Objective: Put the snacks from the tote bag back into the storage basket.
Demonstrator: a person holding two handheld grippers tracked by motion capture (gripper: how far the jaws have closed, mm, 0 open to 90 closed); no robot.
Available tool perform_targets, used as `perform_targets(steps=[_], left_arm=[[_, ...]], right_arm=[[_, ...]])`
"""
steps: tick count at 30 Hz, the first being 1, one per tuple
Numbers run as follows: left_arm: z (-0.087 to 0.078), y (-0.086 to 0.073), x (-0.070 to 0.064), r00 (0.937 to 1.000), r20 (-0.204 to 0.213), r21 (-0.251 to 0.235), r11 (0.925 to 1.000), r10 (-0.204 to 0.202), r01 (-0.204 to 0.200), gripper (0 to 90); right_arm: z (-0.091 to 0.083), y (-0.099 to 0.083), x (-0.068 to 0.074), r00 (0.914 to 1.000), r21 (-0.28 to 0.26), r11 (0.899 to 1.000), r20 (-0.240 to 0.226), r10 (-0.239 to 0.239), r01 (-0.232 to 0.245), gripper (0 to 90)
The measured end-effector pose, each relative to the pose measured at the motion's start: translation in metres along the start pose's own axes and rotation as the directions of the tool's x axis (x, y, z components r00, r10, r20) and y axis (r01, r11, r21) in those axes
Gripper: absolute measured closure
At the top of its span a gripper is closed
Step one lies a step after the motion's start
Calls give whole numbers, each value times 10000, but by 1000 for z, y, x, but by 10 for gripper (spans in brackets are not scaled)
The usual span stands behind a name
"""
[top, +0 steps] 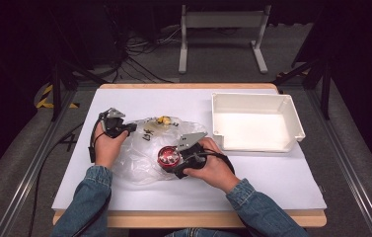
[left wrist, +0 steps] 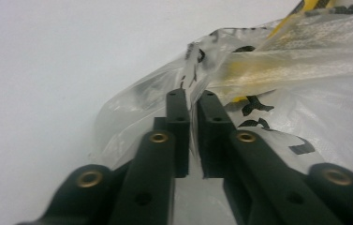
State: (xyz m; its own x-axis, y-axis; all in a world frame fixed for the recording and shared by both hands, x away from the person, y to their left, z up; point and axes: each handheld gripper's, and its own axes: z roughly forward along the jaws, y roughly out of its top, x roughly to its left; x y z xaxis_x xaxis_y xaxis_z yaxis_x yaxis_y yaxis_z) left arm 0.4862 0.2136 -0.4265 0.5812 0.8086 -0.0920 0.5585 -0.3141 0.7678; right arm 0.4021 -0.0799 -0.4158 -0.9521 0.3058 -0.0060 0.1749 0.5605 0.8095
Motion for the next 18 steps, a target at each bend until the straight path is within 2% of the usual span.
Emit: perform_targets(steps=[2, 5, 6, 7, 10, 14, 18], left_arm=[[-4, 3, -4, 9996, 266, -89, 9999, 62, -60, 745], [-16, 10, -13, 9965, 793, -584, 9981, 257, -211, 520], [-16, 10, -13, 9965, 793, -584, 9981, 257, -211, 460], [-23, 13, -17, 9947, 949, -725, 9969, 389, -320, 460], [-38, 19, -26, 9911, 1068, -1201, 9905, 793, -663, 286], [-55, 24, -34, 9857, 1456, -1637, 9847, 843, -601, 243], [-72, 28, -39, 9831, 1451, -1931, 9777, 1115, -824, 211]], right_arm=[[0, 1, 0, 10000, -63, 10000, -34, 3, -4, 251], [-1, 2, 0, 10000, -137, 9999, -6, 7, -8, 251], [-1, 2, 0, 10000, -137, 9999, -6, 7, -8, 251], [-2, 3, -1, 10000, -163, 9999, 28, 16, -16, 251], [-4, 6, -3, 9999, -234, 9997, 101, 23, -21, 251], [-6, 8, -4, 9999, -195, 9998, 136, -23, 25, 250], [-8, 13, -5, 9998, -218, 9998, 180, -26, 30, 250]])
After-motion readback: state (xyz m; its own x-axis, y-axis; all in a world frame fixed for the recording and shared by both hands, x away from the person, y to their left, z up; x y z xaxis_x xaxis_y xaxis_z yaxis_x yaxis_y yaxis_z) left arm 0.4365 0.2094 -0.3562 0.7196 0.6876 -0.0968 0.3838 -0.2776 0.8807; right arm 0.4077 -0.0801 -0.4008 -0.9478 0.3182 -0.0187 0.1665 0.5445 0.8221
